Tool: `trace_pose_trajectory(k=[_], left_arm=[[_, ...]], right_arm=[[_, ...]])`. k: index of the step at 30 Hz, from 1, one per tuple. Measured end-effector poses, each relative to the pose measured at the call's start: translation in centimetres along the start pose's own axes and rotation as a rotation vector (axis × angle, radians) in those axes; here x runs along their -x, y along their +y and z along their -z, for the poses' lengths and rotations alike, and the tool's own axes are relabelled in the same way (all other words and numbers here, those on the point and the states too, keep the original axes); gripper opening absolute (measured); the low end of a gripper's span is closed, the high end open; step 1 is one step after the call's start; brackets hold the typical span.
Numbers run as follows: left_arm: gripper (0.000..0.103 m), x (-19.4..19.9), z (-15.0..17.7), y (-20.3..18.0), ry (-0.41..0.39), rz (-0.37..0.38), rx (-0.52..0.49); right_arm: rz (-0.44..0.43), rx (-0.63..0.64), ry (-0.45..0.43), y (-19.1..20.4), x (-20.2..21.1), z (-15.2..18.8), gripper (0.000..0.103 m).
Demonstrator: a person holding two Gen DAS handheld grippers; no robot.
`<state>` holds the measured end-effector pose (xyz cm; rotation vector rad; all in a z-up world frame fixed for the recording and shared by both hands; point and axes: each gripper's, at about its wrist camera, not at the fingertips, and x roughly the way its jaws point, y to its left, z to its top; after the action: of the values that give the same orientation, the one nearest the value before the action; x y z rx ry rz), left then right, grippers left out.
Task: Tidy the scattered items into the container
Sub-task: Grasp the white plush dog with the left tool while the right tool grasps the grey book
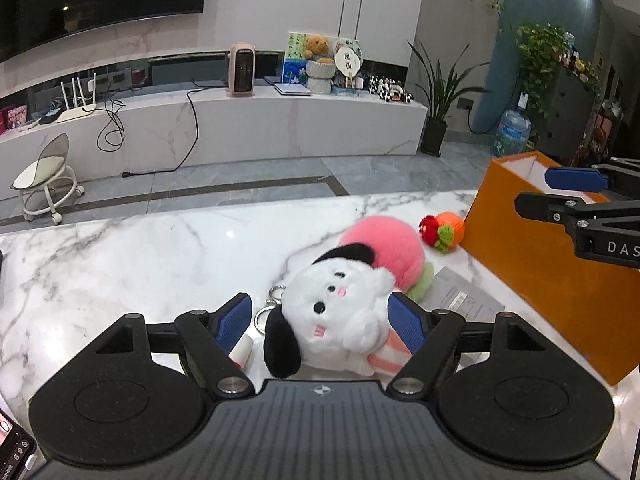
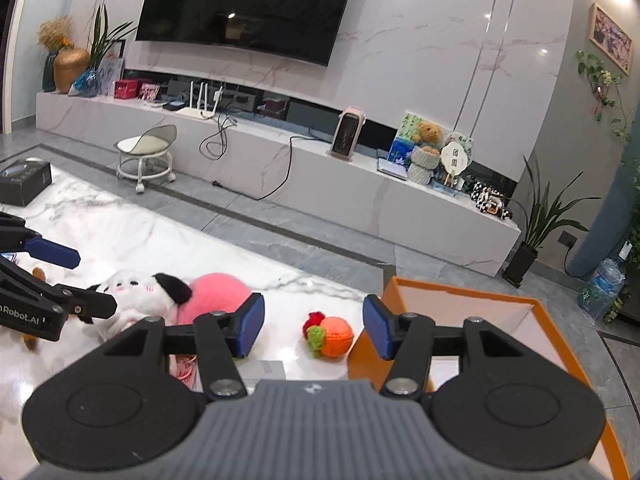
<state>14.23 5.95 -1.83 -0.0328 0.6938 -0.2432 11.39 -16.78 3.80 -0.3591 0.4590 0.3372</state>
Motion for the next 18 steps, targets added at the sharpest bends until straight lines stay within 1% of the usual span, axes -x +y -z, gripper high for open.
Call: trace_pose_trajectory(k=[3,7,10,11,12,14,18], left_arm=[[0.088,-0.6,0.2,-0.2,0.014,0.017,-0.012],[0.088,-1.3,0.2,-0.6,0.027,0.044,-0.009],[0.089,-1.8,0.2,-0.7,0.032,0.052,-0.003],[0.089,-1.9,0.2,-0.7,0.030,0.055,0.000],[0.089,-2.0,0.1,-0.7,0.030,0.057,0.006],[0.090,-2.3,0.0,-0.5,0.033,0.064,0.021],[0.096,-2.9,-0.2,-0.2,0.044,0.076,0.052]], right_arm=[[-0.019,0.002,0.018,0.2,-0.5,0.2,0.059],[-0.065,-0.019,0.050,0.5,-1.2,0.8,0.059],[-0.074,0.001,0.073,0.9,-1.7,1.1,0.059],[-0.079,0.006,0.090,1.1,-1.9,1.3,0.063],[-0.085,0.011,0.117,1.1,-2.2,1.6,0.071],[-0.098,0.017,0.170,1.4,-2.9,2.3,0.073],[-0.141,0.009,0.244,1.8,-4.3,3.6,0.074]])
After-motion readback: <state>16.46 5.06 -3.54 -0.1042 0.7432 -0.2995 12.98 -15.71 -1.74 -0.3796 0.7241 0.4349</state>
